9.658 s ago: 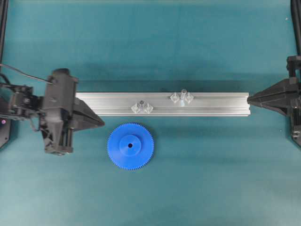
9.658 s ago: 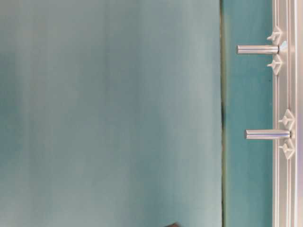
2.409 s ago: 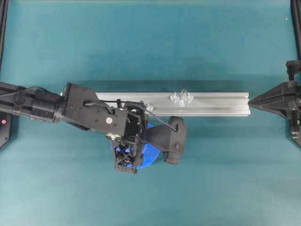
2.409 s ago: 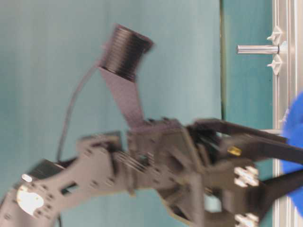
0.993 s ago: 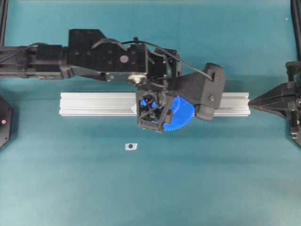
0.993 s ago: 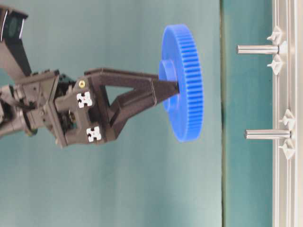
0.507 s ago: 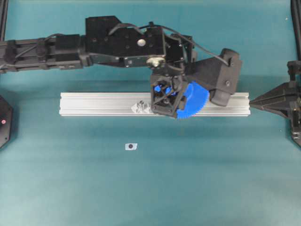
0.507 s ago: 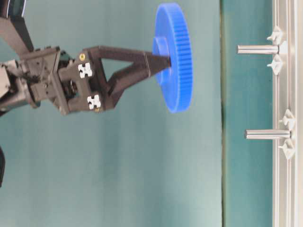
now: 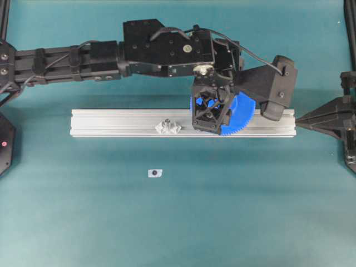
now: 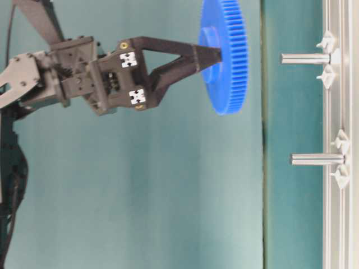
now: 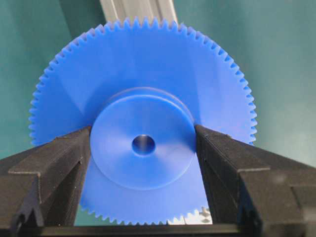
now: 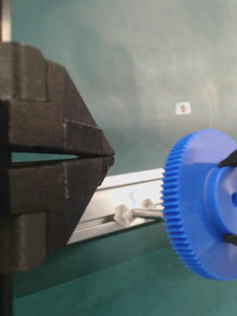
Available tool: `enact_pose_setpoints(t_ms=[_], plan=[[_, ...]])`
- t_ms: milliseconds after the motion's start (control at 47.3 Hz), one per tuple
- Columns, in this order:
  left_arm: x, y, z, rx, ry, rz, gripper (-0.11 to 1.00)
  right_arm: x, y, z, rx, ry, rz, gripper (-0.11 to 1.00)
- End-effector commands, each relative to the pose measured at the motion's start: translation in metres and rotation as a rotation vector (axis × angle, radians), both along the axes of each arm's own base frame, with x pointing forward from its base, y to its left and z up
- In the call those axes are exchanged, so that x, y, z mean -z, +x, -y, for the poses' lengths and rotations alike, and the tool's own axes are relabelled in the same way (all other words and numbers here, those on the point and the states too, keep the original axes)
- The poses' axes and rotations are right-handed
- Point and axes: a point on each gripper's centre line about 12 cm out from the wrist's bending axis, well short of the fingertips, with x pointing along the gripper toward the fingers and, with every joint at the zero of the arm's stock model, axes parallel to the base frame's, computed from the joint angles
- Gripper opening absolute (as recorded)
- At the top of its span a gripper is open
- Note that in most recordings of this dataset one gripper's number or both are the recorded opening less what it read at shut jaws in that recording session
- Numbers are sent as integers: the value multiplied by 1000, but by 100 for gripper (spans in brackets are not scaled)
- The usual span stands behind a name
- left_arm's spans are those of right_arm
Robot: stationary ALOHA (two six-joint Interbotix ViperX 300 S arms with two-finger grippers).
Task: Find the location of the shaft and insert the large gear.
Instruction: 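Align the gear's center hole above the right metal shaft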
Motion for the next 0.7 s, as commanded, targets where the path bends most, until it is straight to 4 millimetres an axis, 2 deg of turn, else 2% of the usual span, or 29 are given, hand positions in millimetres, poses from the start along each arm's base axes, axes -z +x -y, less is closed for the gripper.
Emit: enact_pose_setpoints(t_ms=[0,676], plan=[[-21,0,-4,-5,10,53,70,-4,2,0,5,10,11,0],[3,8,-9,-21,3,23,70,-4,2,1,7,10,11,0]])
